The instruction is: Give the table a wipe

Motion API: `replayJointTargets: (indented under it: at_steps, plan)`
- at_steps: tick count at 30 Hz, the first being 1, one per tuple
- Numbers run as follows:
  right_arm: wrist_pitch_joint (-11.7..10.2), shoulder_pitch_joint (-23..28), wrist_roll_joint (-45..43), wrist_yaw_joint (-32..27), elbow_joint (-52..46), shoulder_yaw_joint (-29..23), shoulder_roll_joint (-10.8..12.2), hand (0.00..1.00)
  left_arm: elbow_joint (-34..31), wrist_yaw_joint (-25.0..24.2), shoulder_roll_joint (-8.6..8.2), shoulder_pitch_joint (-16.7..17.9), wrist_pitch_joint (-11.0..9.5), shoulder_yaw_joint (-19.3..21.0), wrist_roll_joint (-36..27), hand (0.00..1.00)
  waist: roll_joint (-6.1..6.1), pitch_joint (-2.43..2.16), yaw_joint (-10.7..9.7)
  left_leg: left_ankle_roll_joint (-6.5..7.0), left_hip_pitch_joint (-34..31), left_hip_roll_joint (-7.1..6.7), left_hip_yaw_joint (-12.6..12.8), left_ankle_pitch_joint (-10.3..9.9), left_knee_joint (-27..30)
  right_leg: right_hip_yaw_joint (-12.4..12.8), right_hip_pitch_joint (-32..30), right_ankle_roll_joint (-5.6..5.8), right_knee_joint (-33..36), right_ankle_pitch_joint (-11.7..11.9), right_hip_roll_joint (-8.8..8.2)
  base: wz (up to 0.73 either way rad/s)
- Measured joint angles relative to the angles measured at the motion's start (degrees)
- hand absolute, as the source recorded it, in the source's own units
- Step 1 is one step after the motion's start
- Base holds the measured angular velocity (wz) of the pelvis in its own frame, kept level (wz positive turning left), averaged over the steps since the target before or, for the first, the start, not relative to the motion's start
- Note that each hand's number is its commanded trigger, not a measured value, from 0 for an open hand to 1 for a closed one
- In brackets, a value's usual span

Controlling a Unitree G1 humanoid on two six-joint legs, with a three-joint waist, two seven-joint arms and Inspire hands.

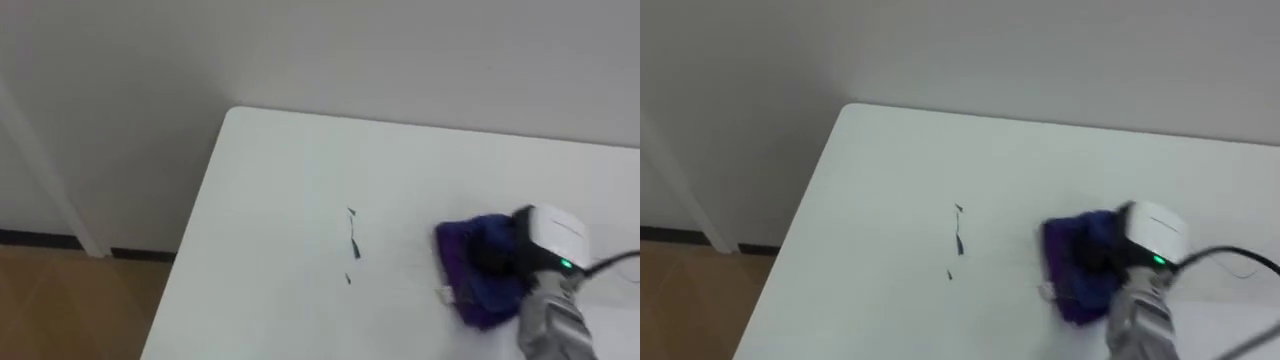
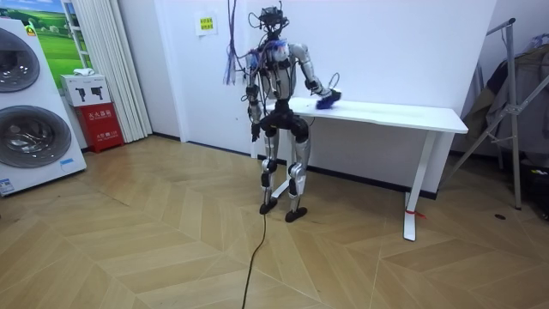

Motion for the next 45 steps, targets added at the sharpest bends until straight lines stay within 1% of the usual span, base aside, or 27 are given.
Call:
replayJointTargets:
  at_steps: [3,6,8,10,12,13,15,18,20,23,25,26,27,29,30,32,33,34,35,36,37,38,39,40,42,44,45]
  plan:
    - [-1.70,-1.35,0.44,0.90,0.47,1.00,0.23,1.00,-3.72,-0.09,0.28,2.80,-0.68,0.10,-0.76,0.00,-0.06,-0.06,1.85,-0.02,-0.87,-0.12,-1.58,0.48,-0.01,-0.47,-0.33,-0.24,-0.60,-0.26,-0.07,0.38]
    - [-6.82,1.74,3.38,-2.88,3.78,-3.02,0.05,1.00,-3.76,-0.11,1.01,6.42,-0.49,2.88,-0.34,0.00,-0.29,-0.09,-0.44,-0.01,-0.77,-0.21,-3.42,0.50,0.11,-1.99,1.02,-0.14,-0.74,-0.32,-0.21,0.50]
    - [-10.52,4.13,5.69,-6.34,6.61,-6.46,0.00,1.00,-3.54,-0.31,1.03,7.33,-0.59,4.44,1.52,0.00,-0.60,-0.12,-2.01,0.04,-0.22,-0.46,-3.16,0.48,0.12,-1.91,2.12,0.10,-1.20,-0.47,-0.54,0.50]
    - [-14.05,8.37,9.65,-10.51,9.34,-13.00,-0.14,1.00,-3.54,-0.36,1.00,7.79,-0.94,7.79,4.30,0.00,-1.22,-0.24,-3.21,0.65,0.41,-1.03,-3.13,0.10,0.11,-2.00,3.34,1.29,-1.39,-1.22,-1.33,0.25]
    - [-16.04,11.59,11.53,-14.04,11.77,-18.14,-0.97,1.00,-3.69,-0.42,1.05,7.88,-0.94,11.15,8.36,0.00,-1.40,-0.48,-4.01,1.01,0.45,-1.18,-2.40,-0.11,0.20,-2.08,3.48,1.55,-1.25,-1.39,-1.83,0.02]
    - [-16.63,13.18,12.52,-16.16,14.24,-20.39,-2.07,1.00,-3.69,-0.38,1.36,8.28,-0.91,12.64,10.10,0.00,-1.35,-0.89,-4.69,1.45,0.48,-1.27,-2.04,-0.42,0.51,-2.04,3.64,1.59,-0.71,-1.41,-1.99,-0.13]
    - [-16.64,14.72,15.01,-18.03,18.66,-23.33,-3.80,1.00,-3.75,-0.44,2.03,8.71,-0.91,13.43,11.02,0.00,-1.11,-1.71,-5.19,2.20,0.75,-1.17,-1.45,-1.60,2.19,-3.27,3.56,2.32,1.50,-1.88,-2.43,-0.15]
    - [-15.87,15.77,17.35,-19.00,23.82,-25.72,-6.05,1.00,-3.99,-1.12,2.15,8.06,-1.00,13.24,11.36,0.00,-0.56,-1.85,-5.90,3.15,1.03,-0.74,-0.78,-3.90,6.01,-5.20,2.38,3.09,8.70,-3.04,-4.31,-0.13]
    - [-13.38,14.41,18.59,-19.01,24.43,-25.30,-5.89,1.00,-3.46,-1.13,2.73,7.12,-1.14,11.53,11.22,0.00,-0.25,-1.83,-5.27,3.54,0.54,-0.18,0.36,-4.81,8.14,-6.33,-0.06,3.16,14.67,-3.34,-5.67,-0.34]
    - [-6.31,11.39,18.70,-19.27,22.83,-22.69,-4.05,1.00,-1.31,-1.03,3.20,4.07,-2.50,7.99,10.13,0.00,1.31,-1.69,-1.34,3.40,-0.66,1.99,3.24,-6.03,11.36,-5.67,-3.67,2.97,24.60,-5.61,-9.75,-0.53]
    - [-1.96,5.35,17.69,-19.01,21.29,-16.24,-1.83,1.00,2.24,-1.09,4.17,0.22,-3.61,5.31,8.82,0.00,1.88,-1.28,3.02,1.93,-4.14,4.56,5.14,-6.70,14.14,-1.81,-5.87,3.86,24.78,-6.18,-13.04,-0.78]
    - [-1.43,3.34,16.81,-18.62,20.96,-14.52,-1.26,1.00,3.60,-1.20,4.49,-1.02,-3.62,4.73,8.29,0.00,1.81,-1.22,3.20,1.50,-5.51,5.18,5.03,-6.87,15.07,-0.96,-6.11,4.19,23.42,-6.03,-13.66,-0.40]
    - [-1.24,-0.91,15.55,-17.68,20.65,-11.08,0.48,1.00,5.83,-1.42,4.93,-3.44,-3.60,3.36,7.61,0.00,1.57,-1.04,3.54,0.53,-8.45,6.08,4.49,-6.89,16.48,-0.17,-5.48,4.86,20.05,-5.52,-14.77,0.11]
    - [-2.25,-5.89,13.28,-14.78,18.96,-7.42,1.35,1.00,6.51,-2.58,5.36,-6.34,-3.60,1.42,5.29,0.00,1.22,-0.30,3.57,-0.66,-12.60,7.01,2.40,-6.27,17.94,-0.08,-4.38,5.71,14.02,-3.71,-15.95,0.30]
    - [-3.76,-8.37,10.74,-13.11,18.19,-7.04,1.56,1.00,6.22,-3.24,5.65,-7.72,-3.67,0.95,3.90,0.00,0.41,0.34,4.42,-1.76,-14.61,7.24,1.07,-4.81,17.79,-0.58,-4.06,6.04,10.51,-2.17,-16.54,0.37]
    - [-5.09,-8.95,8.08,-11.70,17.15,-7.03,1.55,1.00,4.71,-3.94,6.42,-6.40,-3.69,1.19,1.84,0.00,-0.96,0.45,5.80,-3.69,-16.42,8.21,0.13,-3.55,17.52,-0.47,-3.85,6.10,5.67,0.18,-16.16,0.32]
    - [-6.10,-8.11,6.88,-11.35,16.34,-7.11,1.50,1.00,4.34,-4.14,6.73,-4.80,-3.59,2.33,1.10,0.00,-1.38,0.47,5.63,-5.45,-16.51,9.25,-1.03,-2.97,17.01,-1.05,-3.63,6.31,2.95,0.88,-14.95,0.43]
    - [-7.67,-6.63,6.21,-11.78,15.81,-7.29,1.48,1.00,2.87,-4.23,7.31,-2.27,-3.21,3.63,0.32,0.00,-1.55,0.47,4.05,-7.57,-16.53,10.52,-2.81,-2.61,16.83,-4.06,-3.26,5.97,1.43,2.97,-12.87,0.58]
    - [-8.56,-5.23,5.57,-12.31,15.33,-7.83,1.41,1.00,2.08,-4.32,7.46,-0.67,-3.12,4.30,0.20,0.00,-1.54,0.37,2.92,-8.63,-16.46,11.05,-3.67,-2.55,16.78,-6.54,-2.96,8.00,1.97,2.22,-12.15,0.81]
    - [-9.77,-0.91,4.21,-13.60,13.06,-9.05,0.63,1.00,1.02,-4.50,7.07,2.51,-3.04,5.57,0.37,0.00,-0.89,-0.55,1.30,-10.87,-16.06,13.02,-3.82,-1.33,15.92,-9.21,-1.81,8.92,3.91,-0.48,-10.34,0.95]
    - [-10.28,4.09,3.96,-14.66,10.81,-11.10,-0.72,1.00,1.02,-4.71,6.72,4.72,-3.01,5.64,0.52,0.00,-0.71,-1.13,-0.25,-11.37,-15.37,14.70,-1.06,1.02,14.26,-11.74,-0.70,7.91,4.72,-2.69,-9.28,1.00]
    - [-10.37,6.29,3.96,-14.87,9.90,-12.55,-1.25,1.00,1.01,-4.77,6.41,5.68,-3.00,5.79,0.74,0.00,-0.80,-1.28,-1.05,-11.09,-15.08,14.80,0.85,1.78,13.97,-12.99,0.07,7.65,5.06,-3.54,-9.15,0.93]
    - [-10.32,9.62,4.21,-15.31,8.86,-14.97,-2.13,1.00,1.00,-4.73,5.60,7.21,-2.99,6.07,1.19,0.00,-0.64,-1.50,-1.36,-10.49,-13.82,14.38,4.70,1.68,14.21,-14.14,1.41,7.17,4.98,-4.40,-8.62,0.45]
    - [-10.19,10.90,4.81,-15.09,8.26,-16.34,-2.90,1.00,1.01,-4.69,4.83,8.50,-3.00,6.10,1.56,0.00,-0.42,-1.44,-0.90,-10.00,-12.43,13.60,6.36,1.41,14.38,-13.85,1.74,6.52,5.17,-4.93,-8.17,0.16]
    - [-9.81,10.82,4.92,-13.09,6.86,-16.28,-3.79,1.00,1.47,-4.76,3.99,8.97,-3.04,6.03,1.24,0.00,0.32,-0.99,-0.44,-9.58,-11.99,13.30,6.75,1.18,15.09,-12.91,1.55,5.46,5.68,-5.66,-7.12,-0.23]
    - [-8.61,9.67,4.72,-10.73,5.31,-14.73,-4.23,1.00,1.53,-4.88,3.35,8.87,-3.10,5.69,1.15,0.00,1.47,-0.84,1.55,-9.05,-10.62,13.22,6.96,0.84,14.65,-10.81,0.90,4.79,6.18,-5.90,-6.36,-0.54]
    - [-7.43,7.94,4.02,-8.90,4.87,-13.58,-4.30,1.00,1.58,-5.19,3.05,8.94,-3.11,5.72,1.22,0.00,2.11,-0.75,3.26,-8.59,-9.08,12.62,7.06,0.51,13.50,-8.24,-0.10,4.45,7.06,-6.10,-6.17,-0.98]
